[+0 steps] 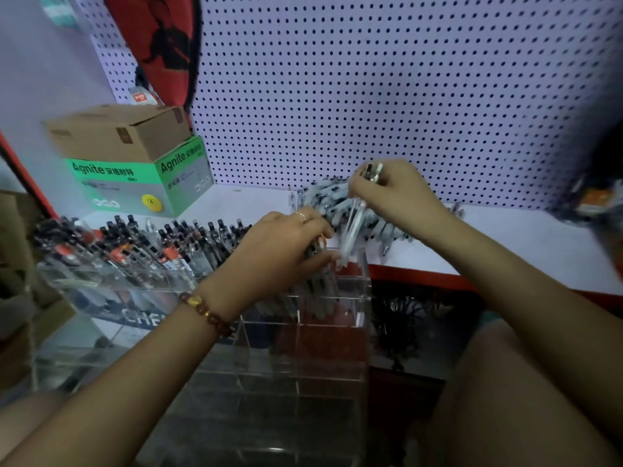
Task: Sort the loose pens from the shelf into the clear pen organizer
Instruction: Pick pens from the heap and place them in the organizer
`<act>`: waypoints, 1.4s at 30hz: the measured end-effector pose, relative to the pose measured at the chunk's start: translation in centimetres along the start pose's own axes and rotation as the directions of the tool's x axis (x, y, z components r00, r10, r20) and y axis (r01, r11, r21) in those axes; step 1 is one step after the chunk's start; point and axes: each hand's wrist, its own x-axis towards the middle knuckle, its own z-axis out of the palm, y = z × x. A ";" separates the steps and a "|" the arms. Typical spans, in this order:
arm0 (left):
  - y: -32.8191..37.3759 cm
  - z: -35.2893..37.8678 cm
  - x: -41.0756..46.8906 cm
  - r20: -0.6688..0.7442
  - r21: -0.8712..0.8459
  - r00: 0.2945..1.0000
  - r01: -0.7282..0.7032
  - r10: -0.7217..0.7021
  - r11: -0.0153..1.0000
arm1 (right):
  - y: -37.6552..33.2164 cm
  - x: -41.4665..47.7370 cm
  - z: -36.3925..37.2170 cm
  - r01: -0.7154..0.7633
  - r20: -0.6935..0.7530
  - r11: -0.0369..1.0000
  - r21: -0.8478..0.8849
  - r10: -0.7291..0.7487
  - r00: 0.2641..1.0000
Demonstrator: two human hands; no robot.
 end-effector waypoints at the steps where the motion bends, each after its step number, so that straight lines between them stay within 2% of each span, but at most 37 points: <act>1: -0.1 0.1 0.1 -0.016 0.001 1.000 -0.005 0.005 1.000 | 0.2 0.0 0.4 -0.001 0.040 1.000 -0.018 0.002 0.999; 6: -0.4 0.7 0.5 -0.033 0.039 0.999 -0.014 0.015 0.999 | 0.3 -0.2 1.1 0.030 0.240 0.990 -0.136 0.004 0.971; 11: -0.9 0.9 0.8 -0.037 0.049 0.998 -0.058 0.060 0.997 | 0.1 -0.5 1.4 0.007 0.428 0.980 -0.200 0.080 0.900; 15: -0.7 0.5 0.6 0.013 0.041 1.000 -0.024 0.023 0.999 | 0.3 -0.3 1.2 -0.116 0.583 0.982 -0.146 0.180 0.792; 19: -0.4 0.1 0.5 0.090 0.054 0.996 0.024 -0.029 0.998 | 0.5 -0.4 0.5 -0.104 0.712 0.990 -0.094 0.140 0.688; 22: -0.4 0.0 0.4 0.094 0.060 0.995 0.019 -0.024 0.998 | 1.1 -0.3 0.6 -0.134 0.734 0.990 -0.049 0.127 0.668; 27: -0.2 0.0 0.3 0.004 -0.079 0.999 0.053 -0.052 0.995 | 1.4 -0.3 1.3 -0.052 0.678 0.995 -0.082 0.094 0.729; 30: -0.1 0.1 0.3 -0.032 -0.146 0.997 0.065 -0.070 0.987 | 1.0 -0.3 1.6 -0.012 0.673 0.995 -0.103 0.078 0.736; 42: -0.6 -0.1 0.3 -0.004 -0.285 0.999 -0.035 0.035 0.958 | 1.0 0.0 1.6 -0.089 0.667 0.990 -0.111 0.140 0.731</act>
